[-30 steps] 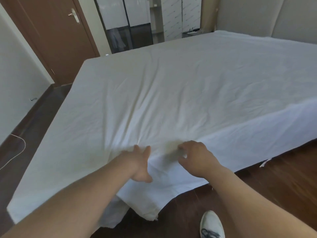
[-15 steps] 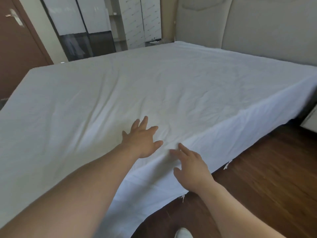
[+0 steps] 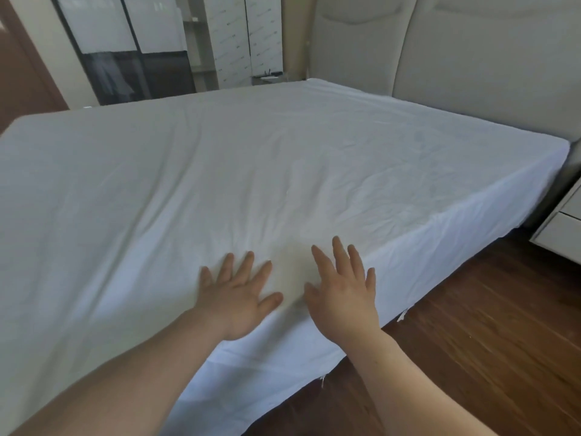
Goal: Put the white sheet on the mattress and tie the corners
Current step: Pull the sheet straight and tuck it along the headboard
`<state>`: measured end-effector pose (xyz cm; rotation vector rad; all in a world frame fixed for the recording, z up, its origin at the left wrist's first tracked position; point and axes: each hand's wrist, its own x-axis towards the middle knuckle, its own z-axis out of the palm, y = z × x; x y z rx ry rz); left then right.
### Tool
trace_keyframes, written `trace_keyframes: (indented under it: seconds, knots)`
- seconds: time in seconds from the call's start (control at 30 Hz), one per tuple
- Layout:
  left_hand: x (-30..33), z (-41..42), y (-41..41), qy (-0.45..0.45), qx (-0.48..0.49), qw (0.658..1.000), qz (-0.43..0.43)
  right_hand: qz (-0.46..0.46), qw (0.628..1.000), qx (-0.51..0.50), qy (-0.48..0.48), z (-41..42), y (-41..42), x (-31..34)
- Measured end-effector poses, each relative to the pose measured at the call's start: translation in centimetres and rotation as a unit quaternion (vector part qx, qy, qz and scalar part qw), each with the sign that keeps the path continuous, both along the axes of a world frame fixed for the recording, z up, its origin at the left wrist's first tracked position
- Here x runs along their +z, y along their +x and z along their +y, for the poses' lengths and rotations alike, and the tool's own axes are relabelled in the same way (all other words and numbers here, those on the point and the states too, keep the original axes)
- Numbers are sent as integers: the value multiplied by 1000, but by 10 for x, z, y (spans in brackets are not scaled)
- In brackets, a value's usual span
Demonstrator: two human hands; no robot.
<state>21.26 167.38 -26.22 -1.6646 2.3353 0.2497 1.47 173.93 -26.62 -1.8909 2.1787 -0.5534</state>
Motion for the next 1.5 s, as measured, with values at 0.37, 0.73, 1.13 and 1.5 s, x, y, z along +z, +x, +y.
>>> trace_keyframes:
  seconds: [0.37, 0.73, 1.13, 1.5]
  knots:
    - [6, 79, 43, 21, -33, 999, 7, 17, 993, -8, 120, 37, 11, -1]
    - [57, 190, 184, -90, 151, 980, 94, 33, 971, 229, 50, 88, 152, 37]
    - [-4, 277, 330, -258, 253, 931, 58, 21, 933, 354, 61, 127, 292, 31]
    - [-25, 251, 374, -358, 171, 910, 117, -3, 958, 281, 52, 109, 345, 12]
